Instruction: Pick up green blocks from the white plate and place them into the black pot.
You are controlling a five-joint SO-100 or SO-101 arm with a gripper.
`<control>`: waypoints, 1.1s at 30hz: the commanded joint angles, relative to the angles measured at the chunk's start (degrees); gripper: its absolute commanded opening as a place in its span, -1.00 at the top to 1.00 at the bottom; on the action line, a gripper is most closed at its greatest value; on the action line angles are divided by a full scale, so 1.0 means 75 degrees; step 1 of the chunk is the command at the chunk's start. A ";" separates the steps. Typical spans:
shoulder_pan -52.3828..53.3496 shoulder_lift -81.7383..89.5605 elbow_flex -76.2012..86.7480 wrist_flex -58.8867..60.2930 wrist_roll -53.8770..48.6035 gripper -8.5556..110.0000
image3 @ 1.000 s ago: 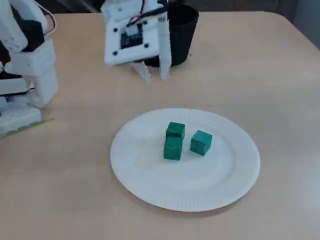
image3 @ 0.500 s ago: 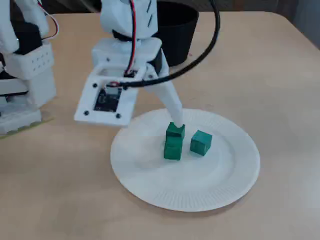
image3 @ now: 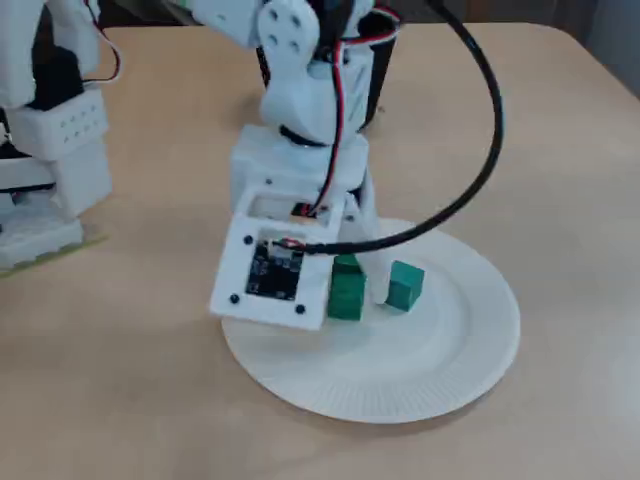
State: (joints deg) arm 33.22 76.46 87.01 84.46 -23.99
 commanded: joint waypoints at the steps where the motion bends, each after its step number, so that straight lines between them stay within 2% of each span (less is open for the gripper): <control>1: -0.0082 0.0012 -0.0387 0.0141 -0.0082 0.28; 12: -0.0598 -0.0176 -0.0398 0.0152 0.0164 0.34; 24: -0.0504 -0.0844 -0.0961 0.0070 0.0480 0.51; 27: -0.0504 -0.0984 -0.1172 0.0082 0.0621 0.63; 31: -0.0527 -0.1324 -0.1570 0.0141 0.0879 0.89; 33: -0.0527 -0.1453 -0.1793 0.0270 0.0832 0.90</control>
State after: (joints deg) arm 29.36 65.57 76.99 85.61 -17.93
